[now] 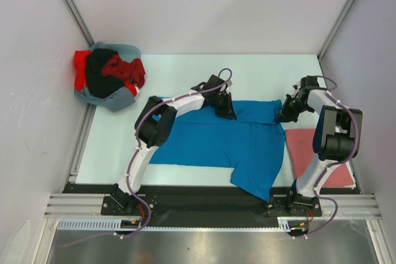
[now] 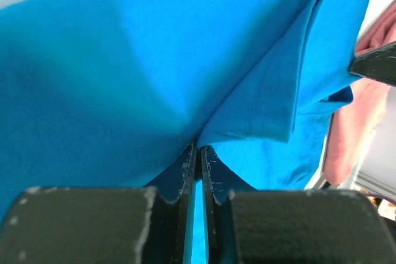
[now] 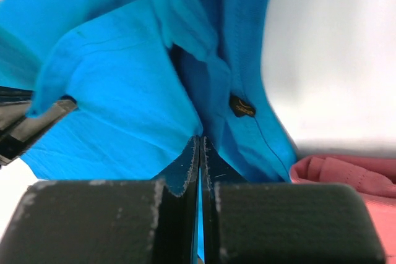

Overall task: Fold and stack the t-shirts
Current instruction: Fold the tshirt

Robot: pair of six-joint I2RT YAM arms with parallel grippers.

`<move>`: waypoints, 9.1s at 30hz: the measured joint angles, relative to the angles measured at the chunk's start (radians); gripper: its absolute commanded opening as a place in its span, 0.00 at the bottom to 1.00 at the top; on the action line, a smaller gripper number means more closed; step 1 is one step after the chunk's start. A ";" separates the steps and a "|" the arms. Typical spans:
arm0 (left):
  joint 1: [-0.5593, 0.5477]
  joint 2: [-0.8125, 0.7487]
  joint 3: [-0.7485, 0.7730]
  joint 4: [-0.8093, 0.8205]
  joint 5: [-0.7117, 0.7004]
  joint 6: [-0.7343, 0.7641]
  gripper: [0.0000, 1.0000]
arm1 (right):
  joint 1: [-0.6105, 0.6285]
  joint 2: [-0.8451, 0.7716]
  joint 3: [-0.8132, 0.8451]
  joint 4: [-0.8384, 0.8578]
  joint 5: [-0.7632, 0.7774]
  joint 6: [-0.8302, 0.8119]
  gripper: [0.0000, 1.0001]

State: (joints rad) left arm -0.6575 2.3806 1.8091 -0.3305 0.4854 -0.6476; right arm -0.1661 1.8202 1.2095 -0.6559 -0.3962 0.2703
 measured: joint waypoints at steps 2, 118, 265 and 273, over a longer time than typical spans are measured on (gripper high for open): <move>0.007 -0.007 -0.023 0.017 0.017 -0.008 0.15 | -0.002 0.000 -0.009 -0.002 0.000 -0.003 0.00; 0.571 -0.336 -0.348 -0.299 -0.253 0.325 0.35 | 0.285 0.262 0.446 -0.083 0.302 0.067 0.04; 0.817 -1.175 -1.241 -0.332 -0.351 -0.111 0.00 | 0.288 -0.667 -0.635 -0.242 0.386 0.547 0.00; 0.817 -1.204 -1.247 -0.355 -0.355 -0.113 0.00 | 0.254 -0.710 -0.544 -0.345 0.388 0.493 0.00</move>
State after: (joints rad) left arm 0.1593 1.1767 0.5625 -0.6853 0.1303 -0.7605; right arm 0.0883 1.1099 0.6655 -1.0012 -0.0078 0.7635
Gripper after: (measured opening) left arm 0.007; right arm 0.011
